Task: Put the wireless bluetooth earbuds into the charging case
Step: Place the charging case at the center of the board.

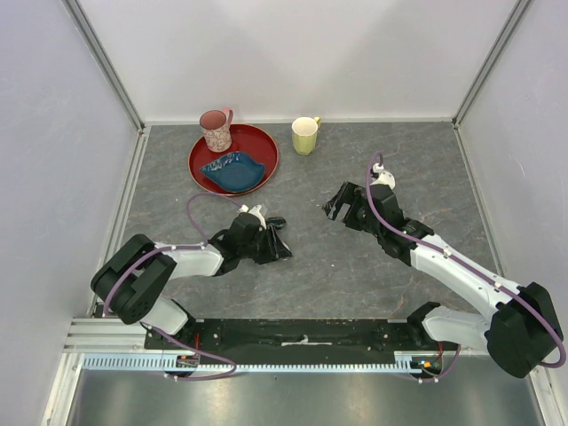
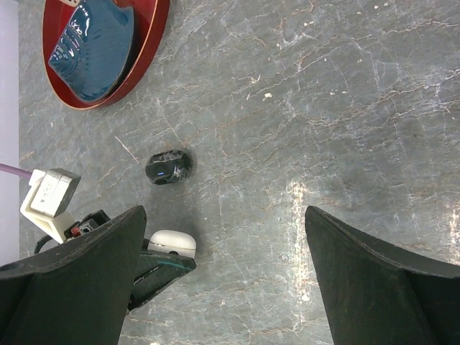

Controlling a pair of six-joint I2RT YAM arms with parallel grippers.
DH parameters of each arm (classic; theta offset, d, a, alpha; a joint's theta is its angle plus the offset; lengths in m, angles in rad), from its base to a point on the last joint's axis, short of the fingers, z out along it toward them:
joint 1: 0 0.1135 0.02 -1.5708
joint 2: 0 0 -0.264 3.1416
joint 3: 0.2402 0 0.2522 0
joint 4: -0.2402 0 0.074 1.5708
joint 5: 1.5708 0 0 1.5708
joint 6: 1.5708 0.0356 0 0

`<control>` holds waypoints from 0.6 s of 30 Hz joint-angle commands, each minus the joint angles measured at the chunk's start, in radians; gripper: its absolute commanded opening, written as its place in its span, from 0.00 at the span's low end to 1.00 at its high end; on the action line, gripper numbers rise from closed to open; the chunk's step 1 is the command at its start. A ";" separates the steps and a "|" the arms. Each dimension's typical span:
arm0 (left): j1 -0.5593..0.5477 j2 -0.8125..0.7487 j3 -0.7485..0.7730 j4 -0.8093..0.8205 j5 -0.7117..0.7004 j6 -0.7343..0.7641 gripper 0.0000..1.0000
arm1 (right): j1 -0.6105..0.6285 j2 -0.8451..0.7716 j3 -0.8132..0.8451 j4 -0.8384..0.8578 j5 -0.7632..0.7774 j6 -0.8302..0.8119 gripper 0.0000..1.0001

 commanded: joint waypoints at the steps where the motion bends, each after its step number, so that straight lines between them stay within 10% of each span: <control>1: -0.002 -0.033 -0.011 -0.066 -0.039 0.042 0.45 | -0.004 -0.005 -0.007 0.045 -0.002 0.013 0.98; 18: -0.002 -0.244 0.001 -0.344 -0.243 0.103 0.53 | -0.014 -0.006 -0.016 0.046 -0.002 0.003 0.98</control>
